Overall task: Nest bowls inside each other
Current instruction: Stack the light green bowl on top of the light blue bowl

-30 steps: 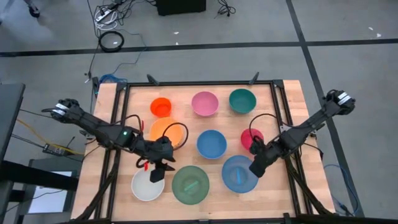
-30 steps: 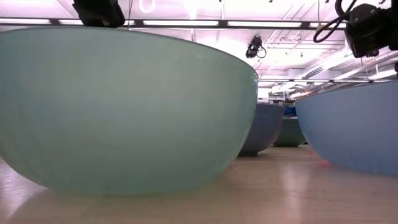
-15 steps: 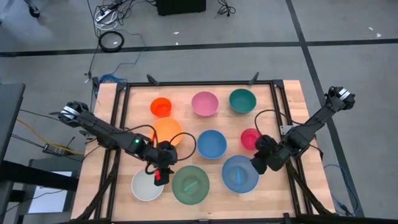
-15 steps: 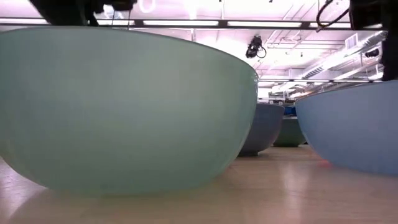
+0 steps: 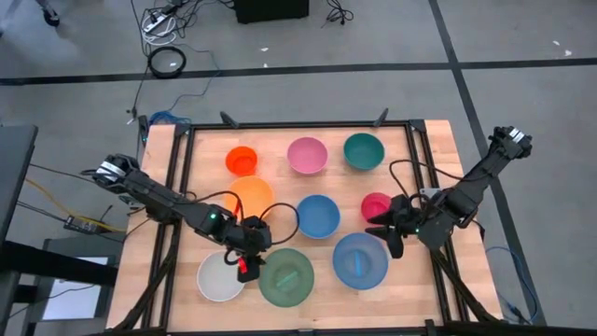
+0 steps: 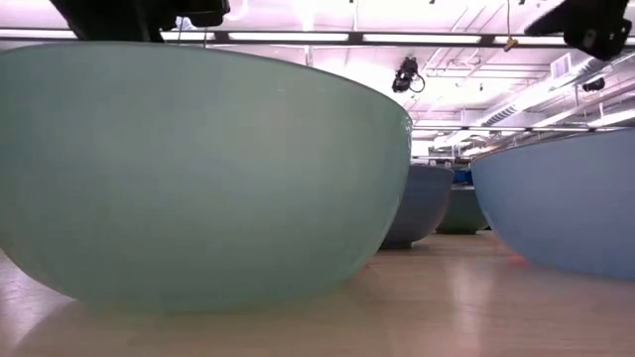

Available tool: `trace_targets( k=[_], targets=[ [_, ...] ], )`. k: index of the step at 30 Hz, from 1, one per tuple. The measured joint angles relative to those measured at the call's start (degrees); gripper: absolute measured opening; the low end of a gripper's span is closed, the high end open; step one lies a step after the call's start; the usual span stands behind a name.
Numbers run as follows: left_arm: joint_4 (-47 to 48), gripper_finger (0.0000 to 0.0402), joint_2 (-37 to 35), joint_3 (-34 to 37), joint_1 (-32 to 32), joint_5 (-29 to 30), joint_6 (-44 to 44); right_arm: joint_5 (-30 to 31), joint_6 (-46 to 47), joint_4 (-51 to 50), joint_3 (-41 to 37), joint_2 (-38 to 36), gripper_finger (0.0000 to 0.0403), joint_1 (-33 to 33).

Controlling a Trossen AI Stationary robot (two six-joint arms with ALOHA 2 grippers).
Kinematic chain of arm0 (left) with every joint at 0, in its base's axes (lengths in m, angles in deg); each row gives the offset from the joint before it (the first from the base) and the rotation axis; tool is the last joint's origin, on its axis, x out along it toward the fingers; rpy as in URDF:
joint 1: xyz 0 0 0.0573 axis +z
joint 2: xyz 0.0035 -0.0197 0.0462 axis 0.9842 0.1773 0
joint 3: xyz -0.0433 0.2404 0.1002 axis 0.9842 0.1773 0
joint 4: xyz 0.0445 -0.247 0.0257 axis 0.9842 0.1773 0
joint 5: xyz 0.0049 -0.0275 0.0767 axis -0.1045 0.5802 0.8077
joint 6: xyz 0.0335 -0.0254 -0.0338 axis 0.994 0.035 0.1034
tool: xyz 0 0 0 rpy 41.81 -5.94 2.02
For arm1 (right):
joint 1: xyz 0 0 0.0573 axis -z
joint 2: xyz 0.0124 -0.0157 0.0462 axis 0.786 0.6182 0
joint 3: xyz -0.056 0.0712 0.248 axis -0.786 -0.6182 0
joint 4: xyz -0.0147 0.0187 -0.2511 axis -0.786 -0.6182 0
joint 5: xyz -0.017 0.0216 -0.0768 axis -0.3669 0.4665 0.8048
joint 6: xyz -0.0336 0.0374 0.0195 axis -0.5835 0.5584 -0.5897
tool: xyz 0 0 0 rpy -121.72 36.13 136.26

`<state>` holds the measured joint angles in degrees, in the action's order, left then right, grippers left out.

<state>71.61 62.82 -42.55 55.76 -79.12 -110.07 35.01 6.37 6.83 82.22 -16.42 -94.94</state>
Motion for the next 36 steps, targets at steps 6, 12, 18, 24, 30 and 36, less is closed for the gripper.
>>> trace_targets(
  k=[6, 12, 18, 24, 30, 36],
  targets=[
    [0.1, 0.0188, 2.2, 0.1, 0.0, -0.1, -4.8, 0.3, -3.4, 2.8, 0.0, 0.0, 0.0169, 0.0],
    [-0.9, 0.0188, 3.8, 0.1, 0.0, 0.0, -6.7, 0.3, -3.6, 2.7, 0.0, 0.0, 0.0169, 0.0],
    [-1.6, 0.0188, 6.6, 0.0, 0.0, -0.7, -8.2, 0.0, -4.5, 2.9, 0.0, 0.0, 0.0169, 0.0],
    [-2.7, 0.0185, 8.7, 0.0, 0.0, -1.3, -8.4, -0.8, -4.6, 3.2, 0.0, 0.0, 0.0169, -0.1],
    [-2.6, 0.0106, 8.7, 0.0, 0.0, -1.6, -8.7, -1.1, -5.1, 3.5, 0.0, 0.0, 0.0169, -0.3],
    [-3.5, 0.0013, 8.7, 0.0, 0.0, -3.0, -8.1, -1.1, -5.6, 3.5, 0.0, 0.0, 0.0169, -0.3]
  ],
)
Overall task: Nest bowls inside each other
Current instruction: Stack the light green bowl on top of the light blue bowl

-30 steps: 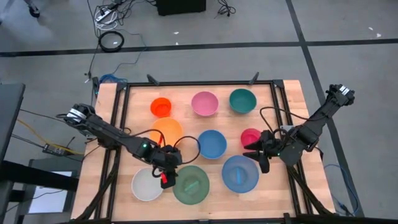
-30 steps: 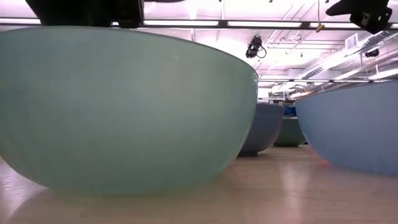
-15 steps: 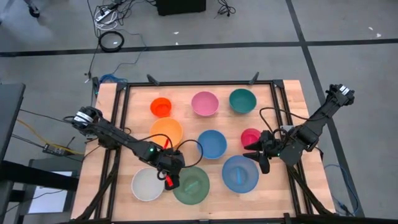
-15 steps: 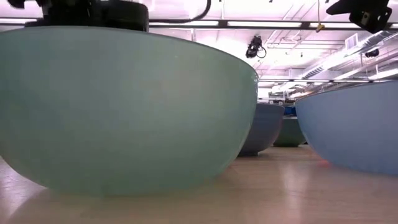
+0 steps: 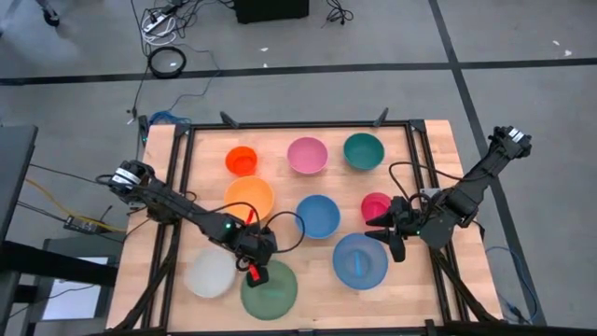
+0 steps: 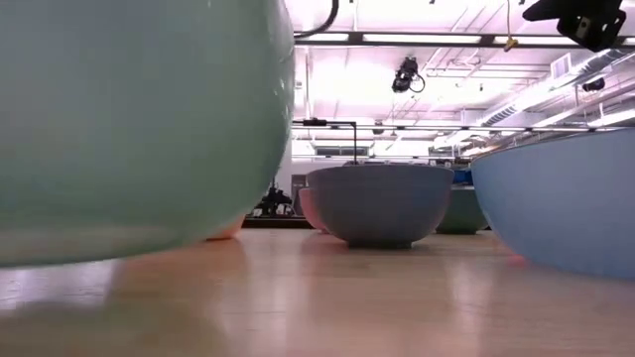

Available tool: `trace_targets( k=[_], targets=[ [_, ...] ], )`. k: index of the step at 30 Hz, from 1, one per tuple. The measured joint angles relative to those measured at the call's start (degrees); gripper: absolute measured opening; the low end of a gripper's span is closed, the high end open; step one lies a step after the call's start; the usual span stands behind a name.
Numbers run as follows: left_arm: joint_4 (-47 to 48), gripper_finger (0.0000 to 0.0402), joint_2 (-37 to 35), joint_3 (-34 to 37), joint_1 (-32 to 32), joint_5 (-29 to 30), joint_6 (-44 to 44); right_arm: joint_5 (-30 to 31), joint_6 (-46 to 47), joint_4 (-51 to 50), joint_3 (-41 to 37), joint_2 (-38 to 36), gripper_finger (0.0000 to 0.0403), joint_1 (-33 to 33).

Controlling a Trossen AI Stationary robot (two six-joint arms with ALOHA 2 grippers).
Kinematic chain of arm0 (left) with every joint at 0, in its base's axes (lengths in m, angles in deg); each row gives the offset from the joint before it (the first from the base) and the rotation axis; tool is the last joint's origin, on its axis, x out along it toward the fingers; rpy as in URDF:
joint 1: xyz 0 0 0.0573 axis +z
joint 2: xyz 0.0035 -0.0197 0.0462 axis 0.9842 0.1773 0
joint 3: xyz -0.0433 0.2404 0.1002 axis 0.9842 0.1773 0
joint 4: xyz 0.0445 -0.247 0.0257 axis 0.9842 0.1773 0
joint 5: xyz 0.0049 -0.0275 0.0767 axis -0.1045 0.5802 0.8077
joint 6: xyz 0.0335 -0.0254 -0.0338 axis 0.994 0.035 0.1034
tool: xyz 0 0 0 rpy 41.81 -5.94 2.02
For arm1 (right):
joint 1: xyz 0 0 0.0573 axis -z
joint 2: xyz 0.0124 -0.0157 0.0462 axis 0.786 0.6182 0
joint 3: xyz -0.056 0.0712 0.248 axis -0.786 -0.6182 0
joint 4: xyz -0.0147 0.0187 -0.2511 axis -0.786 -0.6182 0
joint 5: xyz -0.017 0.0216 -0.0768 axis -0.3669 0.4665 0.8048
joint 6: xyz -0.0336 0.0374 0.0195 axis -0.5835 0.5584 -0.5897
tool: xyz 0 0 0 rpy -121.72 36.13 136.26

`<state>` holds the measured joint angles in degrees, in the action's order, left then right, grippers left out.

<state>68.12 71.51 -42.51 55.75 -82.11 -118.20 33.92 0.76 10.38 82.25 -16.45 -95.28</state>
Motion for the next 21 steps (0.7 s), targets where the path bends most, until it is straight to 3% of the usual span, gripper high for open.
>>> trace_targets(
  k=[10, 18, 21],
  targets=[
    [-5.2, 0.0010, 0.0, 0.0, 0.0, 2.2, 1.1, 0.0, -0.4, 0.0, 0.0, 0.0, 0.0169, 0.0],
    [-25.5, 0.0009, 0.0, -0.2, 0.7, 13.7, 9.1, 0.3, -0.9, 0.0, 0.0, 0.0, 0.0169, 0.0],
    [-26.8, 0.0008, 0.0, -2.1, 2.8, 17.9, 11.9, 0.4, -1.2, 0.0, 0.0, 0.0, 0.0169, 0.0]
  ],
)
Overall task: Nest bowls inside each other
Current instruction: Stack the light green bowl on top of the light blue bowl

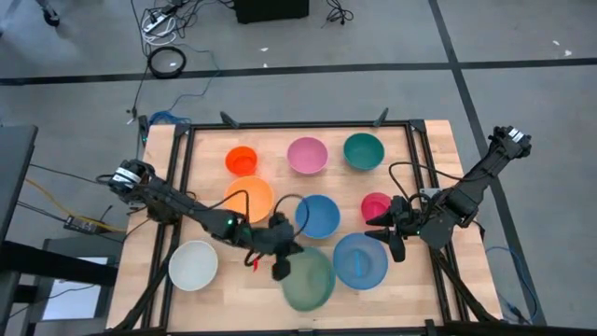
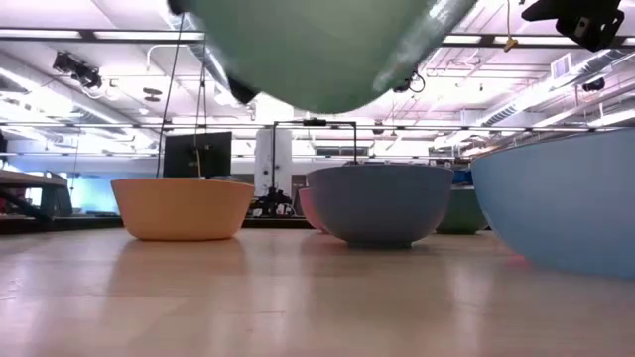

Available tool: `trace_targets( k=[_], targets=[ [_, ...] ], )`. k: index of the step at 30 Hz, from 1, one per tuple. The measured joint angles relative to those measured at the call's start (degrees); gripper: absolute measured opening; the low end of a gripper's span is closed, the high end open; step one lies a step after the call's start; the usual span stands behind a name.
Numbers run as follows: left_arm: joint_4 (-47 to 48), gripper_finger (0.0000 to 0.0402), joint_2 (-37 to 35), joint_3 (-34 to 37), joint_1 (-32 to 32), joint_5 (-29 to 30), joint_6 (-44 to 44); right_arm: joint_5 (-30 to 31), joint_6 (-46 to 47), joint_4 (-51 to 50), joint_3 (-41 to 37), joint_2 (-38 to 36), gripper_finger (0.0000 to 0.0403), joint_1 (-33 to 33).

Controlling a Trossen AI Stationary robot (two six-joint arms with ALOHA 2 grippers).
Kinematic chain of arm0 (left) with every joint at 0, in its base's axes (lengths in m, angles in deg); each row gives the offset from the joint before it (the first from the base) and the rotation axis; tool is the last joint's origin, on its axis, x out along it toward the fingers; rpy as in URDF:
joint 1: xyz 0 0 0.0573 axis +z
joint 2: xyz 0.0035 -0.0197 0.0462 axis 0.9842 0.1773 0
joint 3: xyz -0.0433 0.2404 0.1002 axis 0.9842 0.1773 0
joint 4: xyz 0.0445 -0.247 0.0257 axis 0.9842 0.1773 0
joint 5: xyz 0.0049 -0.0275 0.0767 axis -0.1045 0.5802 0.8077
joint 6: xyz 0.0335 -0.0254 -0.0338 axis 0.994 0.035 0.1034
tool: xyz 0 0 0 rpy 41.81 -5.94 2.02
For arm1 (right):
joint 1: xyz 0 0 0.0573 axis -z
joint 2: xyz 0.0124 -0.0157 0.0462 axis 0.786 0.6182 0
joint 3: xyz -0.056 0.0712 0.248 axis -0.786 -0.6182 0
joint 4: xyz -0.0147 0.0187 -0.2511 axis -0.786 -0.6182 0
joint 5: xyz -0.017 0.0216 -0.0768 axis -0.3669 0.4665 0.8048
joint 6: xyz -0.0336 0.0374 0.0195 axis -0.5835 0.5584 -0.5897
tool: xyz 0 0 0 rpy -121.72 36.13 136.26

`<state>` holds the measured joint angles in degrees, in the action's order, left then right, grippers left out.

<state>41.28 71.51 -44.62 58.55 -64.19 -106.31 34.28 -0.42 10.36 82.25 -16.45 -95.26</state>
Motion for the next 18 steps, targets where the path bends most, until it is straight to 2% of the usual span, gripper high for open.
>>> trace_targets(
  k=[5, 8, 14, 18],
  targets=[
    [3.5, 0.0008, 1.5, -5.6, 4.6, 1.1, 4.8, 0.2, -0.4, 0.0, 0.0, 0.0, 0.0169, 0.0],
    [7.6, 0.0008, 4.1, -11.5, 6.1, 0.2, 8.9, 2.2, -2.1, 0.3, 0.0, -0.1, 0.0169, -0.2],
    [22.0, 0.0008, 11.7, -24.4, 8.2, -3.1, 13.9, 8.8, -13.4, 8.4, 0.0, -1.9, 0.0169, -1.6],
    [24.5, 0.0008, 16.3, -31.1, 9.6, -6.6, 16.7, 11.1, -23.0, 15.7, 0.0, -4.1, 0.0169, -2.5]
  ],
)
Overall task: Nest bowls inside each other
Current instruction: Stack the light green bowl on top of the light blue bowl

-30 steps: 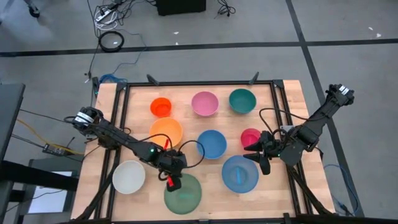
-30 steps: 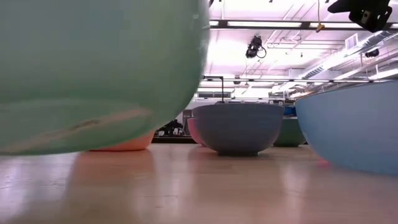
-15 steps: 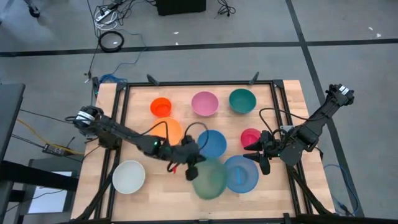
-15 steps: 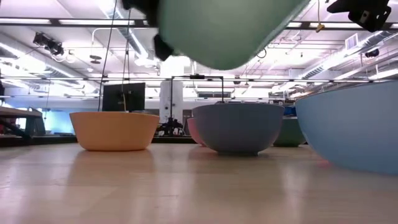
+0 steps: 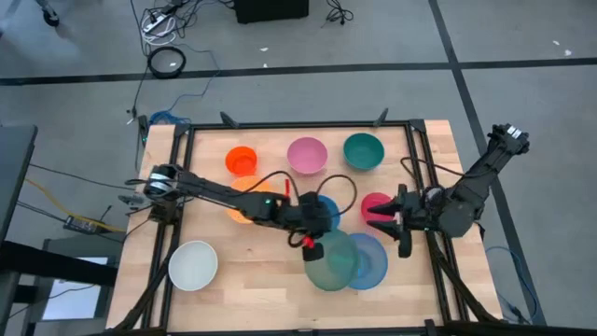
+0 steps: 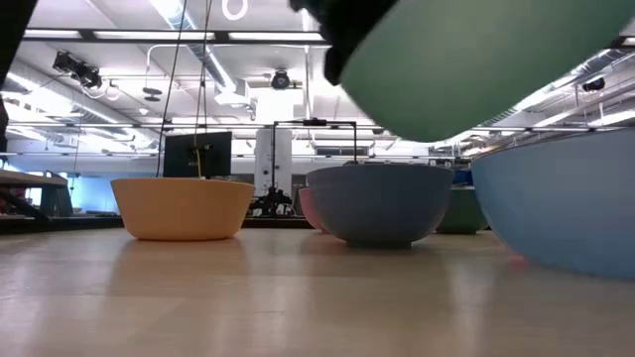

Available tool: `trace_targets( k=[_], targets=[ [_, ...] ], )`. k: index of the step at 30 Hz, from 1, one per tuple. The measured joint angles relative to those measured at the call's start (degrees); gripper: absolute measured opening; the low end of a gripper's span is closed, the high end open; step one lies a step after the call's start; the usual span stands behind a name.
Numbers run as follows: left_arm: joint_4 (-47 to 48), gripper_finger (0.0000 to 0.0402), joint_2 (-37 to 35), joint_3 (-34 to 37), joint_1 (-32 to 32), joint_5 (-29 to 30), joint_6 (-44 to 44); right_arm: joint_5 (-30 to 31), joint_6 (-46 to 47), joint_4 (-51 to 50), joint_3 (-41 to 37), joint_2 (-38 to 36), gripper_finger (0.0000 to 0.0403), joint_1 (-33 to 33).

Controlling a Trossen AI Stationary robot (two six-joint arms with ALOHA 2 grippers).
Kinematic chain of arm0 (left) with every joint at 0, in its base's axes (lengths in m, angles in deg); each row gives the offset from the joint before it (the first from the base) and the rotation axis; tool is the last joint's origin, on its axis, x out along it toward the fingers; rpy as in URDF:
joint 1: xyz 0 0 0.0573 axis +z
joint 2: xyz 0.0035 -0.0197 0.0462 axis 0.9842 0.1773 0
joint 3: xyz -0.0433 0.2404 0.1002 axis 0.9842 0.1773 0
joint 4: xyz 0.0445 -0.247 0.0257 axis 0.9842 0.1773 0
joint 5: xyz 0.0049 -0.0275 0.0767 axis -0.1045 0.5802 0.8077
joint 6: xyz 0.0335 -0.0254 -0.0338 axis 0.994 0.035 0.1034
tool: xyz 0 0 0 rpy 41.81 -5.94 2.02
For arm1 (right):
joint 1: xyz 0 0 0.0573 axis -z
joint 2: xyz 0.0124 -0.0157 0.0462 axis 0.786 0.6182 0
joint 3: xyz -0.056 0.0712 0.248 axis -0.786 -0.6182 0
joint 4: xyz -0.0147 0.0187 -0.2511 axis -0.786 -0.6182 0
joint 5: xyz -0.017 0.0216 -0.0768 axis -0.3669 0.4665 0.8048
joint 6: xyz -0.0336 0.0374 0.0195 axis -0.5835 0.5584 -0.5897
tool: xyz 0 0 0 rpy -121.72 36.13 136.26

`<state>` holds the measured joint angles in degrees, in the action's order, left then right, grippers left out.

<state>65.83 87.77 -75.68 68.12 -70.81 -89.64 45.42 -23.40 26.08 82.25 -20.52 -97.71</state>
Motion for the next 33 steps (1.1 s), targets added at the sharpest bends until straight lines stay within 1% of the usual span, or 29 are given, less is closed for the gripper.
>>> trace_targets(
  k=[5, 10, 19, 24, 28, 33],
  targets=[
    [1.2, 0.0008, 3.4, -5.3, 1.4, -0.9, 2.9, 0.2, -9.2, 7.8, 0.0, -1.7, 0.0169, -1.1],
    [-0.1, 0.0008, 4.3, -7.5, 2.9, -2.1, 3.3, 1.3, -14.2, 11.0, 0.0, -1.9, 0.0169, -1.7],
    [-3.5, 0.0008, 4.8, -7.5, 3.6, -2.3, 4.3, 1.9, -15.6, 11.0, 0.0, -1.8, 0.0169, -1.7],
    [-7.1, 0.0008, 6.0, -7.6, 3.6, -4.1, 5.7, 1.9, -15.8, 10.9, 0.0, -1.8, 0.0169, -1.7],
    [-6.7, 0.0008, 8.5, -7.4, 3.7, -4.3, 5.6, 2.0, -15.8, 10.8, 0.0, -1.8, 0.0169, -1.8],
    [-7.5, 0.0008, 9.2, -7.4, 3.9, -4.3, 4.6, 2.0, -15.8, 10.8, 0.0, -1.8, 0.0169, -2.0]
  ],
)
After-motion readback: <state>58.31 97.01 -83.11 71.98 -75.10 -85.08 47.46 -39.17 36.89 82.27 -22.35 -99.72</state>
